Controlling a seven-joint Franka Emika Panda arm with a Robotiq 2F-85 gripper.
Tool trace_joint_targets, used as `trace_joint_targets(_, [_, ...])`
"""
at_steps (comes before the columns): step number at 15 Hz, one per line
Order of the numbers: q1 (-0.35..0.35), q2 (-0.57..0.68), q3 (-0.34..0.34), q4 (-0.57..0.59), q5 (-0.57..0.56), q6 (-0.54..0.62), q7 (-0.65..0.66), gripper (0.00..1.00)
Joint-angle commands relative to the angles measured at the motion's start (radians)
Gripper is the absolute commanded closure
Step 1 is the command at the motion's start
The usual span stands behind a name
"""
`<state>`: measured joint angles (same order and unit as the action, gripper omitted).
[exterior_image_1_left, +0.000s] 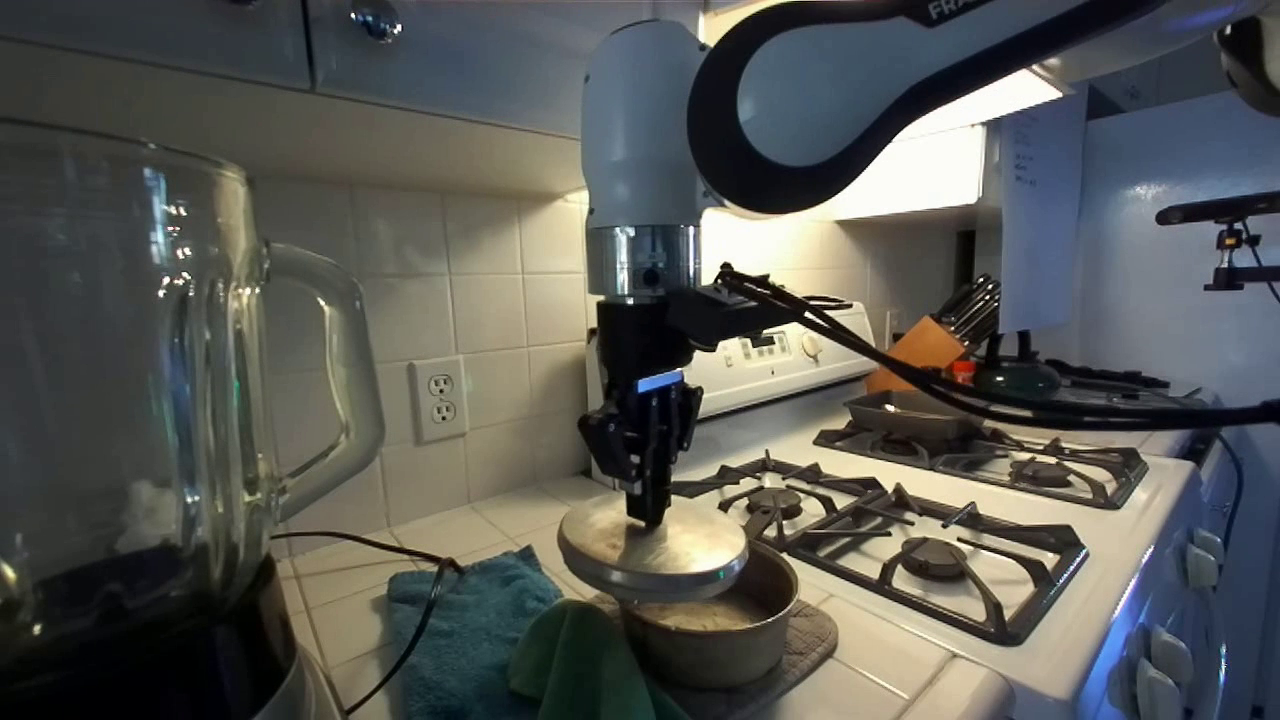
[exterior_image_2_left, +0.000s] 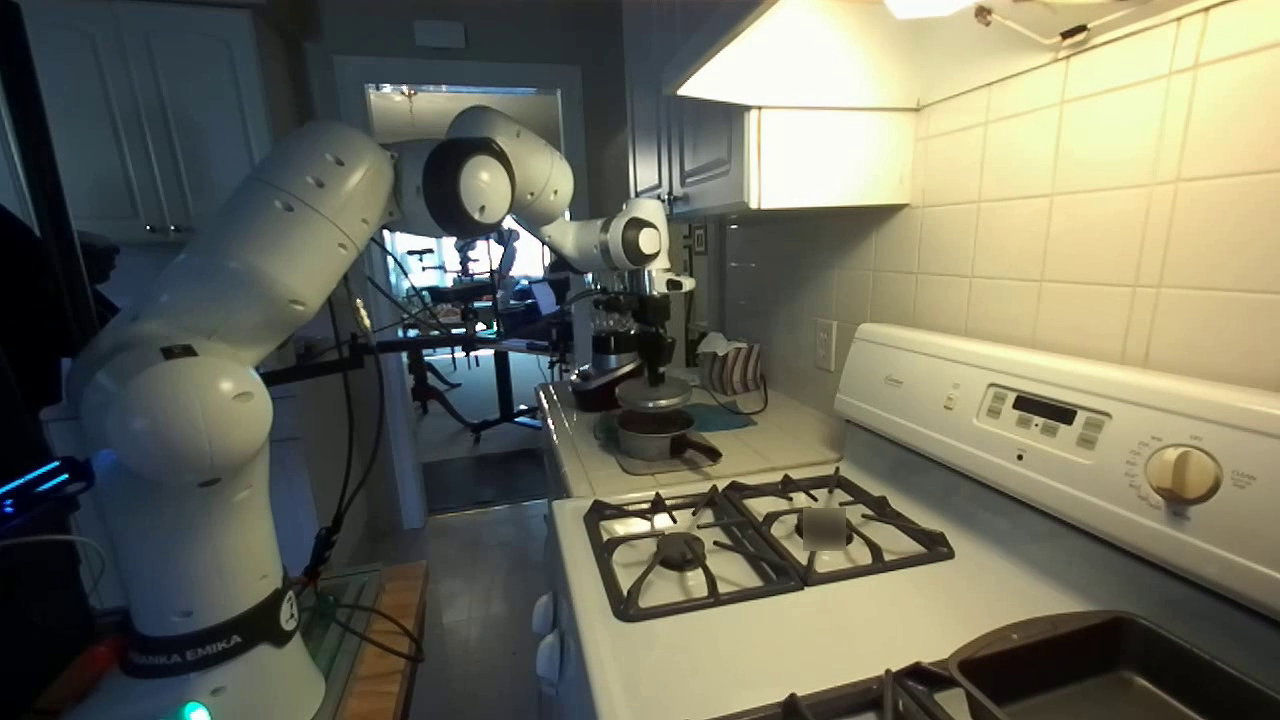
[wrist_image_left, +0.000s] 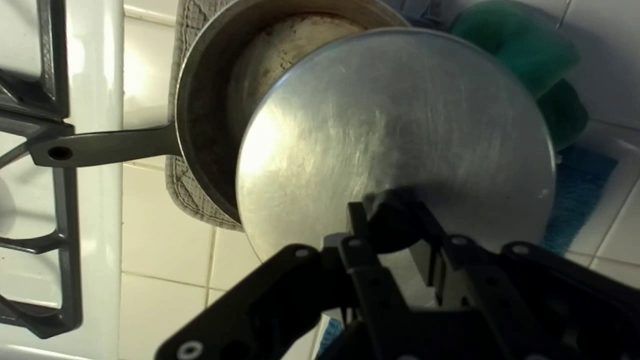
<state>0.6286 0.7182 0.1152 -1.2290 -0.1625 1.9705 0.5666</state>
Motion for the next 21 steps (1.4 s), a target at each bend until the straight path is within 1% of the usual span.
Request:
trace_joint_targets(1, [0.036, 0.094, -0.013, 0.142, -0.027, -0.056, -0.039, 0.94])
trace_joint_targets(5, [0.076, 0.147, -0.016, 0.220, -0.024, -0.081, -0.083, 0.94])
trace_joint_targets(11, [0.121, 0.190, -0.045, 0.330, -0.024, -0.107, -0.121, 0.94])
trace_joint_targets(21, [0.123, 0.194, 0.011, 0.335, 0.011, -0.139, -0.206, 0.94])
